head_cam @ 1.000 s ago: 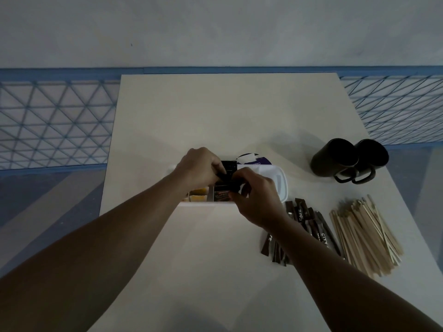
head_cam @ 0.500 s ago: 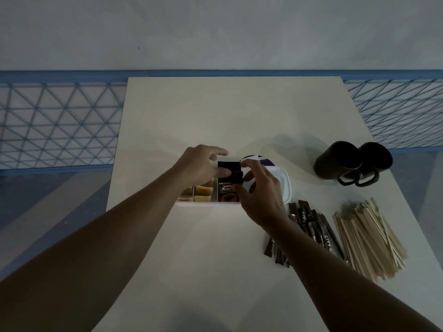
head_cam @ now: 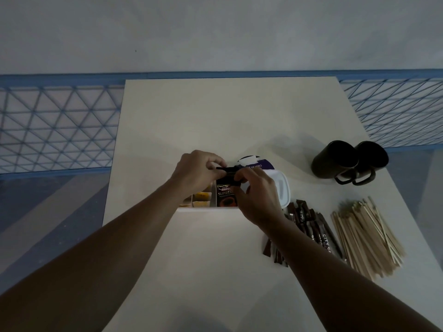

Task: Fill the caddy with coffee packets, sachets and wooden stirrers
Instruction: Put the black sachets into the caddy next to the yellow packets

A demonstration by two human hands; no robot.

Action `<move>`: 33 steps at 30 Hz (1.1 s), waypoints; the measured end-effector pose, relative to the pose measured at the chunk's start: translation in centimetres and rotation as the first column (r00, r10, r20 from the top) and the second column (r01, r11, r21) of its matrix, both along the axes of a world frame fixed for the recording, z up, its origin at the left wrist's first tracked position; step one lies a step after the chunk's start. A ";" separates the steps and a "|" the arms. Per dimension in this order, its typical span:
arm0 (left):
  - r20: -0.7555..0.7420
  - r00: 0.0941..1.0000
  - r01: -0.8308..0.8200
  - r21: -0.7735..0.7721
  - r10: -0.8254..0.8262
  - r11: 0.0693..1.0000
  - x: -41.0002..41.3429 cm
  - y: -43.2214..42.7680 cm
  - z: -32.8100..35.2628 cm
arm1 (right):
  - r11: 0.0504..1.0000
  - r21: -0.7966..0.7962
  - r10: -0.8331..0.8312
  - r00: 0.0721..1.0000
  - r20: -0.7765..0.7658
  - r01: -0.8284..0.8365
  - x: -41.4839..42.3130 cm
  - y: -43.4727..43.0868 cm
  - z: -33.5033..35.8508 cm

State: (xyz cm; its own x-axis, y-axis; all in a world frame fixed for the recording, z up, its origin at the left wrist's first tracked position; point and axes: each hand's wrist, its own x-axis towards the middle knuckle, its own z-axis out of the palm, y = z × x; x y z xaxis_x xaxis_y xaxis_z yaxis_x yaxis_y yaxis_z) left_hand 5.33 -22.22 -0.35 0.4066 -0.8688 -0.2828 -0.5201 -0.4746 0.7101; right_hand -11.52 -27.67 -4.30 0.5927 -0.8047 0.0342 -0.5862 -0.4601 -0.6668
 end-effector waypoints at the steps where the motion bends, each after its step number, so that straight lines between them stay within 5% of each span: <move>1: 0.000 1.000 -0.001 0.000 0.001 1.000 0.0 0.0 0.1 | 1.000 0.006 0.004 1.000 -0.009 -0.004 -0.1 0.0 0.0; 33: 0.113 0.993 0.006 0.111 -0.019 0.994 -1.3 -1.0 -0.7 | 0.993 -0.100 0.079 0.991 0.108 -0.069 -1.2 0.3 -2.3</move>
